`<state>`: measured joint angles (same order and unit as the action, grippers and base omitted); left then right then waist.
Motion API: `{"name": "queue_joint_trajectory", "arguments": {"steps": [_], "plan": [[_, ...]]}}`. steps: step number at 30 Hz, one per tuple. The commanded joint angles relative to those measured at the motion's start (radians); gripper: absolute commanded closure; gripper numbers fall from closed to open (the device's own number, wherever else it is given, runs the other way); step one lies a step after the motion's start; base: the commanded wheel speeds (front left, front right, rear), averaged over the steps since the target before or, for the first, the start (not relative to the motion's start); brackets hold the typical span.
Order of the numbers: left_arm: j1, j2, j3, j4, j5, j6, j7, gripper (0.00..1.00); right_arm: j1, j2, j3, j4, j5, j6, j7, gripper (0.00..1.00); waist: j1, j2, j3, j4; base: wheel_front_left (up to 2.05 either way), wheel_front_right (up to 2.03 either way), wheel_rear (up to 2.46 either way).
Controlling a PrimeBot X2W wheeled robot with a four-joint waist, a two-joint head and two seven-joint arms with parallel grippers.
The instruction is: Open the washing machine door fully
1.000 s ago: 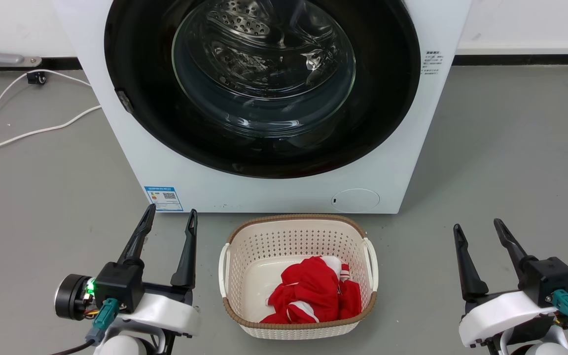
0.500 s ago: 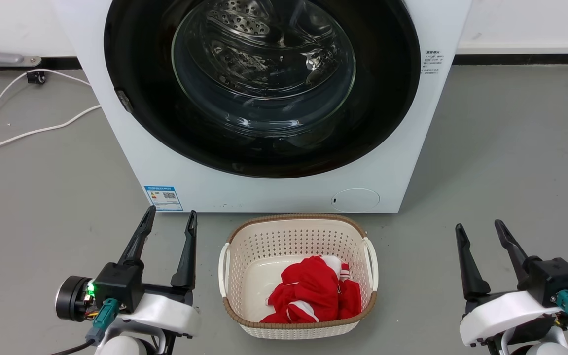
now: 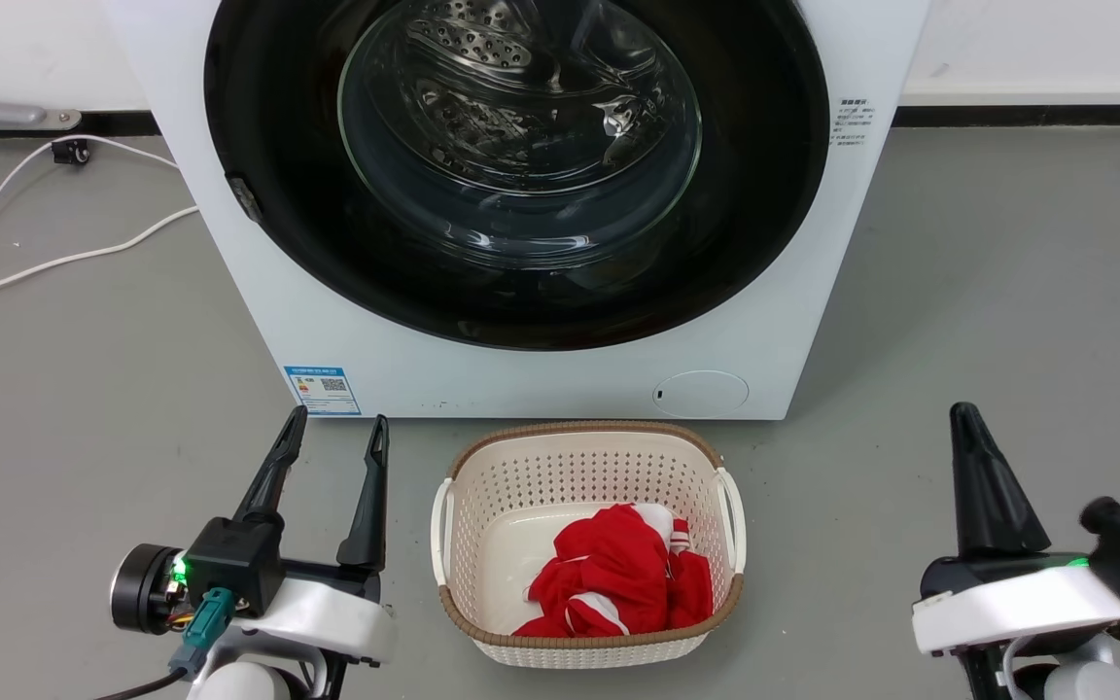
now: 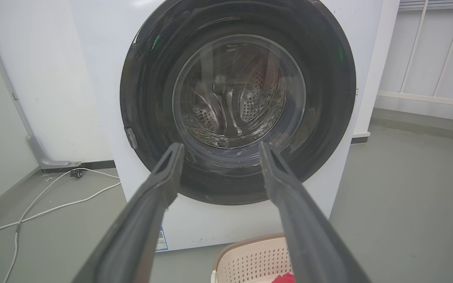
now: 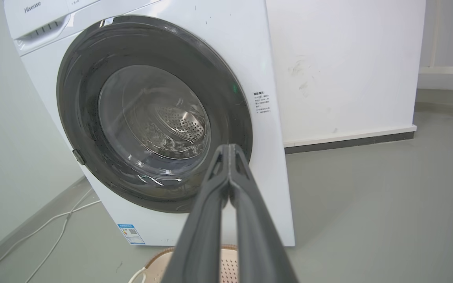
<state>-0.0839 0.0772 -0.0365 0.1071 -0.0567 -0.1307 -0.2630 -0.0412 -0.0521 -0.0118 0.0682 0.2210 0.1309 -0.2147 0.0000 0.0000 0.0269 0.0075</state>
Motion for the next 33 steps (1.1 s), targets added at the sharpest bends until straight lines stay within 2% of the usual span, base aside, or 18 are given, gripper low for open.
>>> {"name": "queue_joint_trajectory", "arguments": {"steps": [1, 2, 3, 4, 5, 9, 10, 15, 17, 21, 26, 33], "plan": [[-0.007, -0.002, -0.001, 0.001, 0.0, 0.0, -0.003, 0.0, -0.012, 0.003, 0.002, -0.002, 0.091, 0.0, -0.019, 1.0, 0.0, 0.0, 0.0, 0.0, 0.0, 0.0, 0.0], [-0.007, -0.001, -0.001, 0.002, -0.001, 0.0, -0.003, 0.0, -0.014, 0.003, 0.004, 0.002, 0.164, 0.0, -0.027, 1.0, 0.0, 0.0, 0.0, 0.0, 0.0, 0.0, 0.0], [-0.007, -0.001, -0.001, 0.002, -0.001, 0.0, -0.003, 0.0, -0.014, 0.003, 0.004, 0.002, 0.164, 0.0, -0.027, 1.0, 0.0, 0.0, 0.0, 0.0, 0.0, 0.0, 0.0], [-0.009, 0.0, -0.001, 0.002, -0.001, 0.0, -0.003, 0.0, -0.024, 0.003, 0.009, 0.009, 0.305, 0.0, -0.038, 1.0, 0.0, 0.0, 0.001, 0.0, 0.0, 0.0, 0.0], [-0.01, 0.0, 0.0, 0.002, -0.001, 0.0, -0.003, 0.0, -0.029, 0.003, 0.012, 0.012, 0.372, 0.0, -0.042, 1.0, 0.0, 0.0, 0.002, 0.0, 0.0, 0.0, 0.0], [-0.016, 0.0, 0.002, 0.002, -0.002, 0.0, -0.003, 0.0, -0.057, 0.003, 0.019, 0.027, 0.603, 0.0, -0.049, 1.0, 0.0, 0.0, 0.008, -0.001, 0.0, 0.0, 0.0], [-0.016, 0.0, 0.002, 0.002, -0.002, 0.0, -0.003, 0.0, -0.057, 0.003, 0.019, 0.027, 0.603, 0.0, -0.049, 1.0, 0.0, 0.0, 0.008, -0.001, 0.0, 0.0, 0.0], [-0.025, -0.002, 0.013, -0.009, -0.006, 0.0, -0.003, 0.0, -0.124, 0.003, 0.003, 0.051, 0.924, 0.0, -0.05, 1.0, 0.0, 0.0, 0.029, -0.007, 0.0, 0.0, 0.0], [-0.025, -0.003, 0.019, -0.014, -0.006, 0.0, -0.003, 0.0, -0.161, 0.003, -0.007, 0.066, 1.019, 0.0, -0.05, 1.0, 0.0, 0.0, 0.042, -0.008, 0.0, 0.0, 0.0], [-0.042, -0.003, 0.024, -0.023, -0.007, 0.0, -0.003, 0.0, -0.263, 0.002, -0.037, 0.114, 1.145, 0.0, -0.041, 1.0, 0.0, 0.0, 0.074, -0.012, 0.0, 0.0, 0.0], [-0.068, 0.008, 0.02, -0.033, -0.008, 0.0, -0.003, 0.0, -0.441, -0.021, -0.088, 0.212, 1.254, 0.0, 0.044, 1.0, 0.0, 0.0, 0.127, -0.016, 0.0, 0.0, 0.0], [-0.118, 0.02, 0.008, -0.042, -0.015, 0.0, -0.003, 0.0, -0.736, -0.116, -0.065, 0.415, 1.263, 0.0, 0.203, 1.0, 0.0, 0.0, 0.2, -0.015, 0.0, 0.0, 0.0]]}}
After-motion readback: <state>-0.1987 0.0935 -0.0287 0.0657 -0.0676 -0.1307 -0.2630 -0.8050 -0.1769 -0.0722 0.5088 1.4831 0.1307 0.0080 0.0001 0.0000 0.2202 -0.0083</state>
